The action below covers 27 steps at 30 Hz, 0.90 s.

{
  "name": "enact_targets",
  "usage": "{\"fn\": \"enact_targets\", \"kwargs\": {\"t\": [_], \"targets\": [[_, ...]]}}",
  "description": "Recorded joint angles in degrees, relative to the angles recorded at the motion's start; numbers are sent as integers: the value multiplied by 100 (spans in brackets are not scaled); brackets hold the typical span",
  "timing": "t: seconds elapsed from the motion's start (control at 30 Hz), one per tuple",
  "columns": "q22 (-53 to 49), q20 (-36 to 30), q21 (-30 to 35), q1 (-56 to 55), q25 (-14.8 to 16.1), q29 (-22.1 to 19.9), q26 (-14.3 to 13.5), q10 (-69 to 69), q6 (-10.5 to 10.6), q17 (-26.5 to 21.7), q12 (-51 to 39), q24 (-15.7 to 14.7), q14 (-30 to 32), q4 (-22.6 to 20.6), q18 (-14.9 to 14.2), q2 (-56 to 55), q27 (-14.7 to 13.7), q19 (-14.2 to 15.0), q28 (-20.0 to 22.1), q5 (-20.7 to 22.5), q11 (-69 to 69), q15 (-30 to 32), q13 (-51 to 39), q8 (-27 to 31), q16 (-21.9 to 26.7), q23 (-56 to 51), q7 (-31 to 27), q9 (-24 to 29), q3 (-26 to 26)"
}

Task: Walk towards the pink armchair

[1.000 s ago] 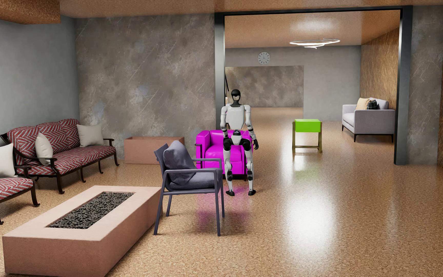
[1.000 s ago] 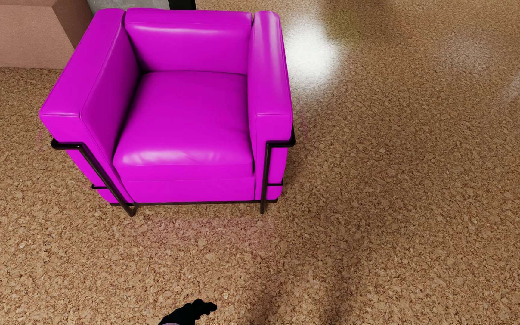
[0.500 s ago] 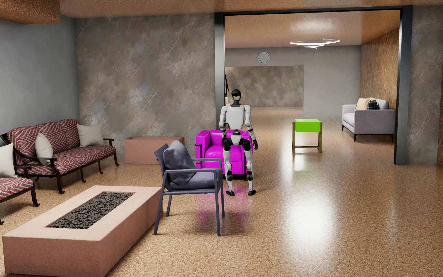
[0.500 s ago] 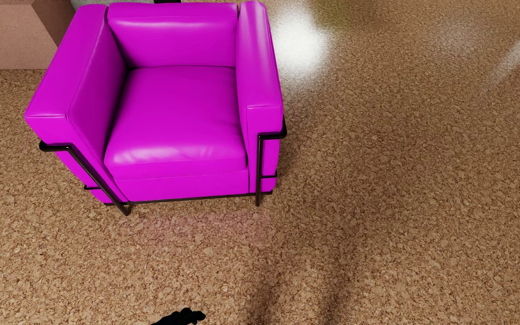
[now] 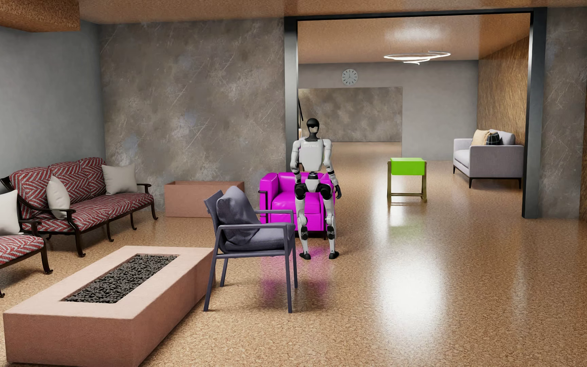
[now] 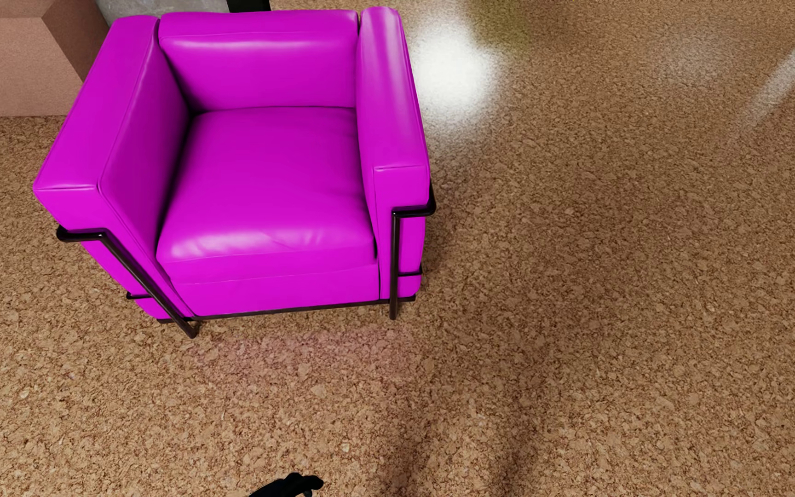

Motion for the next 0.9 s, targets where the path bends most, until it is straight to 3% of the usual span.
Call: {"fn": "enact_targets", "kwargs": {"t": [0.1, 0.2, 0.43, 0.53, 0.57, 0.63, 0.67, 0.77, 0.8, 0.9], "targets": [[710, 75, -89, 32, 5, 12, 199, -54, 2, 64, -289, -552, 16, -9, -1, 55, 29, 16, 182, 1, -70, 20, -21, -29, -145, 60, -18, -6, 3], [1425, -200, -132, 27, -3, 26, 388, -57, 4, 80, -548, -697, -2, -3, -4, 89, 21, 70, 213, -2, -130, -2, -99, -61, -157, 118, -31, -2, -6], [1206, -401, -137, -48, -37, -21, 114, 42, 86, 50, -330, -980, -173, -148, 107, 476, -3, 279, 394, -220, -565, 72, -68, -516, 15, 275, -417, 3, 71], [1069, -494, -100, -129, -100, 25, 106, 188, 81, -115, -303, -908, -280, -501, 209, 154, 88, 41, 405, -705, 444, -119, -54, -809, -8, 419, -777, 14, 60], [1015, -514, -140, -157, -69, 17, 105, 268, 49, -129, -289, -873, -328, -636, 242, -97, 97, -197, 396, -939, 1041, 23, -53, -921, -2, 404, -903, 25, 20], [875, -471, -195, -161, 6, -51, 127, 373, -37, -92, -231, -855, -409, -896, 283, -537, 78, -1263, 352, -1295, 2016, 92, -52, -1186, 31, 334, -1161, 45, -113], [784, -457, -159, -119, 7, -74, 140, 370, -61, -64, -202, -831, -428, -996, 292, -815, 43, -1249, 314, -1085, 2426, 49, -45, -910, 70, 295, -1321, 57, -205], [472, -530, 27, 47, -18, -38, 81, 289, -61, -2, -205, -725, -474, -1161, 287, -1401, -112, 51, 201, 248, 2611, 135, 59, 148, 218, 109, -1755, 63, -350], [372, -562, 70, 95, -14, -39, 57, 254, -51, 16, -246, -712, -492, -1190, 288, -1464, -150, 292, 163, 566, 2294, 154, 101, 261, 254, 47, -1876, 57, -353], [189, -637, 160, 232, -5, -27, 32, 134, -42, 2, -460, -725, -566, -1348, 314, -1410, -132, 388, 165, 762, 881, 274, 154, -350, 243, 36, -2206, 25, -312]]}}
